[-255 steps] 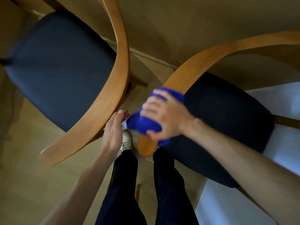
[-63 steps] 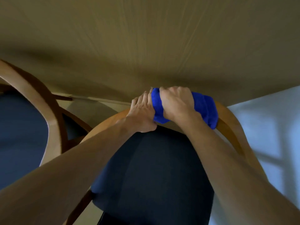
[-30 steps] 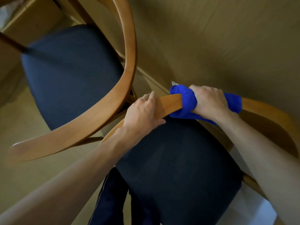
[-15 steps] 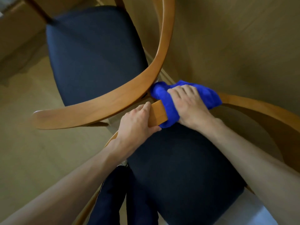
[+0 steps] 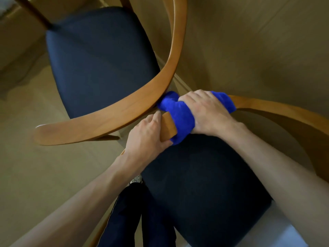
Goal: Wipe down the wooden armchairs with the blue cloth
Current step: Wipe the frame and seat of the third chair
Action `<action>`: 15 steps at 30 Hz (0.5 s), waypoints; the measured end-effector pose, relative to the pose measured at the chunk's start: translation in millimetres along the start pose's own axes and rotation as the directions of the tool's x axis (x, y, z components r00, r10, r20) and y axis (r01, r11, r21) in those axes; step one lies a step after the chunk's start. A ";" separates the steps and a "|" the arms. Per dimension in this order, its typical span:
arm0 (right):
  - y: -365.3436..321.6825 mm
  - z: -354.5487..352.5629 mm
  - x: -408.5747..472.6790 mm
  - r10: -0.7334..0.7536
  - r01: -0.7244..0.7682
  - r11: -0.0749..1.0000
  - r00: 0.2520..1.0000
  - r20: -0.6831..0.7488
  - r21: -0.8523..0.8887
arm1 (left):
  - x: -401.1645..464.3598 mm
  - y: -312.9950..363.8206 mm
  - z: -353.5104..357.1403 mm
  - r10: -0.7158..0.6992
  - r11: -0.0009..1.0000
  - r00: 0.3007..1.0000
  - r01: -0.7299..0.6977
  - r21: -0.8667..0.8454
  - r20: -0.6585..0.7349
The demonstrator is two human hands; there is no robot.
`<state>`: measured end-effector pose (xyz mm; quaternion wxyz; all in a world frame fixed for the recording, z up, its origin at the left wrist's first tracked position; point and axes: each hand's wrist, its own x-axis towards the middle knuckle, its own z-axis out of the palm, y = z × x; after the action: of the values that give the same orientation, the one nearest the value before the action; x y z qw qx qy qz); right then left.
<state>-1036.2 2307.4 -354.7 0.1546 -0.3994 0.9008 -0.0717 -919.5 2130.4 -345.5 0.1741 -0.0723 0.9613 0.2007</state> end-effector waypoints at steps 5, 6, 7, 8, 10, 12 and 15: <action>11.6 -9.2 -0.3 0.077 -0.073 0.996 0.994 0.072 -0.051 | -69.9 -48.2 -8.7 -0.071 0.996 0.997 0.069 0.053 0.028; 6.7 -9.5 0.0 0.076 -0.069 0.994 0.993 0.090 -0.079 | -84.8 -60.3 -9.9 -0.088 0.995 0.996 0.086 0.053 0.033; -0.3 -8.9 -0.2 0.070 -0.057 0.991 0.992 0.103 -0.121 | -96.9 -70.7 -10.4 -0.109 0.993 0.993 0.107 0.044 0.043; -9.6 -8.1 0.2 0.056 -0.036 0.985 0.992 0.114 -0.170 | -105.6 -78.0 -10.2 -0.131 0.991 0.990 0.129 0.032 0.054; -37.4 -5.6 3.6 -0.004 0.040 0.968 0.989 0.147 -0.247 | -114.0 -83.8 -7.7 -0.146 0.989 0.988 0.145 0.028 0.054; -79.3 1.2 9.2 -0.101 0.151 0.953 0.976 0.193 -0.262 | -113.7 -83.9 -5.3 -0.134 0.989 0.990 0.132 0.062 0.035; -154.2 22.3 9.9 -0.267 0.321 0.922 0.932 0.246 -0.217 | -114.1 -90.4 -5.7 -0.178 0.981 0.982 0.173 0.083 0.059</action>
<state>-927.4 2196.6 -338.9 0.1844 -0.5525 0.8103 0.0646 -796.4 2053.7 -331.7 0.2256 -0.1435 0.9519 0.1496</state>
